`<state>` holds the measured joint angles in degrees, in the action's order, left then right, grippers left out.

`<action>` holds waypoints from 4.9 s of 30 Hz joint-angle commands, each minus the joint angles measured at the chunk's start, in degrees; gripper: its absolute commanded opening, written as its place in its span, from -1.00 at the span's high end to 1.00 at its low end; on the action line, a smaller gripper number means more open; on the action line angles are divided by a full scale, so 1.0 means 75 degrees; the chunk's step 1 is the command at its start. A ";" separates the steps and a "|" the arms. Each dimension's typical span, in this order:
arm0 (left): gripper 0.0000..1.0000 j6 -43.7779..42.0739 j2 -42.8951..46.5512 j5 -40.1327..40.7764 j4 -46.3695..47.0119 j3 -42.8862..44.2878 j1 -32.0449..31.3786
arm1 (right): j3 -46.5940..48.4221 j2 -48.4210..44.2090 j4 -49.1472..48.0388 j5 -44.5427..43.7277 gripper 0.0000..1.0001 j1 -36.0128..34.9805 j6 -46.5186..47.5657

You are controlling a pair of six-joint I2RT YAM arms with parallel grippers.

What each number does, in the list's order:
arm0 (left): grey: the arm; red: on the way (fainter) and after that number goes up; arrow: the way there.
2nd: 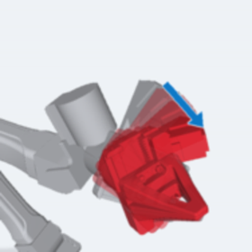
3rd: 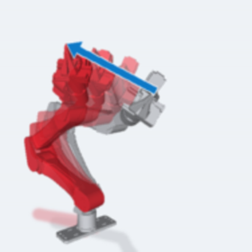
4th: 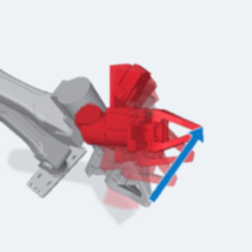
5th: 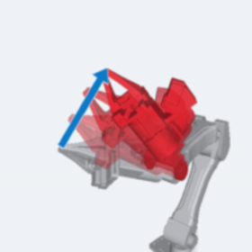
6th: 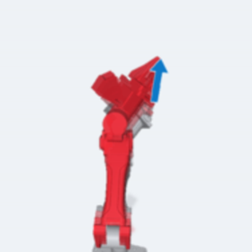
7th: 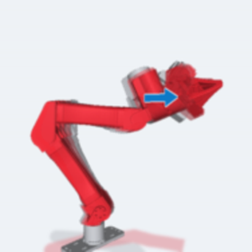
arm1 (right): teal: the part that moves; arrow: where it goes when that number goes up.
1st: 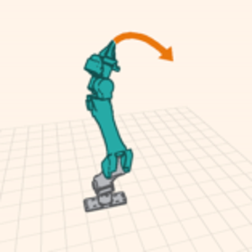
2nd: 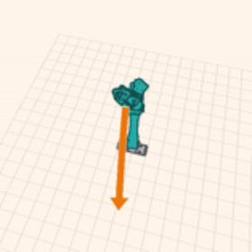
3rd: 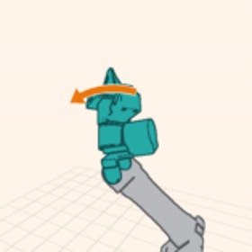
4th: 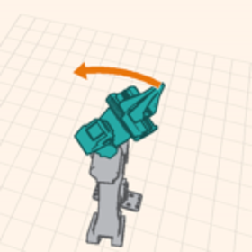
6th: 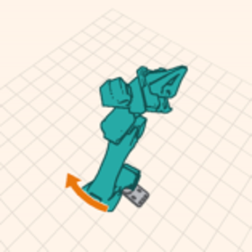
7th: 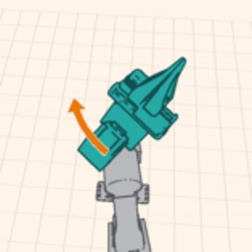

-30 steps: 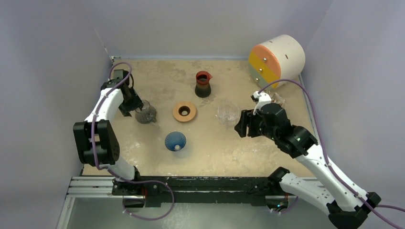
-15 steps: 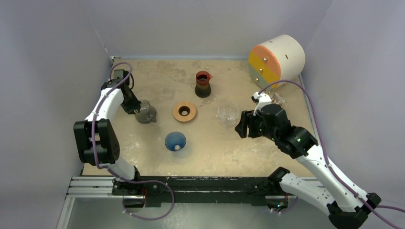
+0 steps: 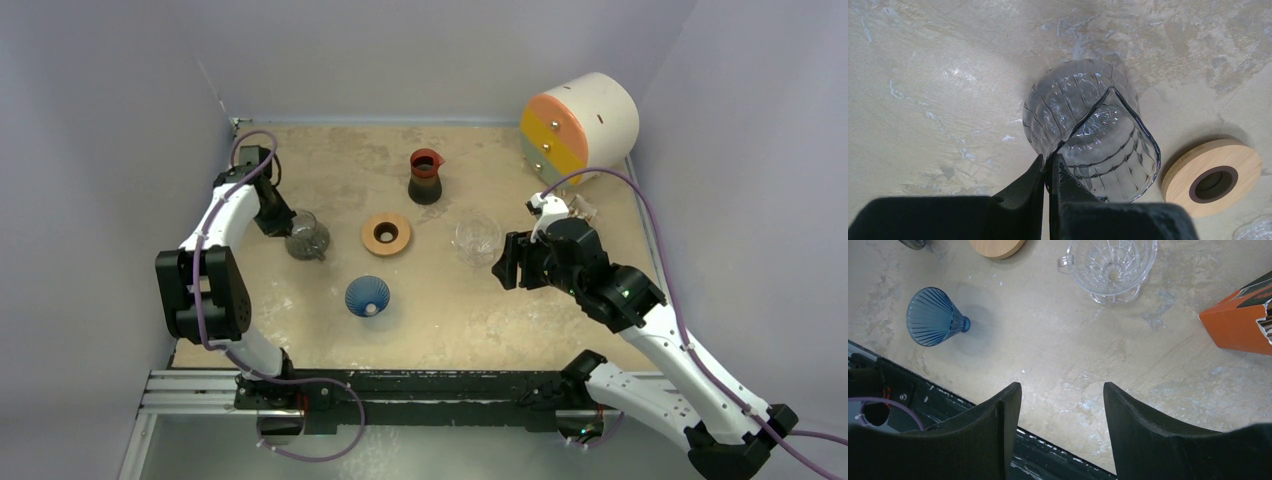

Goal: Place the coffee filter in the dripper
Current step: Pick up the coffee server from the center of the board, then place the coffee server at the center of the board.

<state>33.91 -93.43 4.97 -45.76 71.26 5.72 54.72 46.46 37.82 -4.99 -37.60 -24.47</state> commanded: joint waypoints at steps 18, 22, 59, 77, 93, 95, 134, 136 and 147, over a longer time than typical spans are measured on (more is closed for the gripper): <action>1.00 -0.0696 0.0979 -0.0614 -0.0703 0.0924 0.0047 | 0.0572 -0.0123 0.0346 -0.0224 -0.28 -0.0013 0.0075; 1.00 -0.0923 0.1138 -0.0628 -0.1104 0.1288 -0.0280 | 0.0806 -0.0185 0.0621 -0.0226 -0.29 -0.0013 0.0052; 1.00 -0.0552 0.0604 0.0023 -0.1532 0.2086 -0.7239 | 0.1096 -0.1086 0.2490 -0.2052 -0.31 -0.0016 -0.0866; 1.00 0.0008 0.0204 -0.0352 -0.0199 0.0651 -0.7928 | 0.0443 -0.1255 0.2061 -0.1921 -0.32 -0.0014 -0.1097; 1.00 0.0523 0.0316 -0.0312 0.0761 -0.0381 -0.8165 | 0.0187 -0.1264 0.1823 -0.1784 -0.33 -0.0013 -0.1229; 1.00 0.0541 0.0296 -0.0284 0.0769 -0.0396 -0.8190 | 0.0159 -0.1261 0.1801 -0.1777 -0.33 -0.0019 -0.1248; -0.40 -0.0592 0.2246 0.1566 -0.1542 0.1622 -0.7924 | 0.1090 0.0559 0.0071 -0.0679 -0.42 -0.0013 -0.0481; -0.41 -0.0782 0.2501 0.1547 -0.1551 0.1470 -0.7489 | 0.1273 0.0981 -0.0109 -0.0428 -0.42 -0.0015 -0.0426; -0.47 -0.1287 0.4323 0.2772 -0.1370 -0.0009 -0.6302 | 0.2480 0.3578 -0.1174 0.0058 -0.43 -0.0390 -0.0393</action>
<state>26.26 -65.30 19.94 -56.53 74.32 -42.02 68.53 68.49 33.56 -5.65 -38.87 -28.53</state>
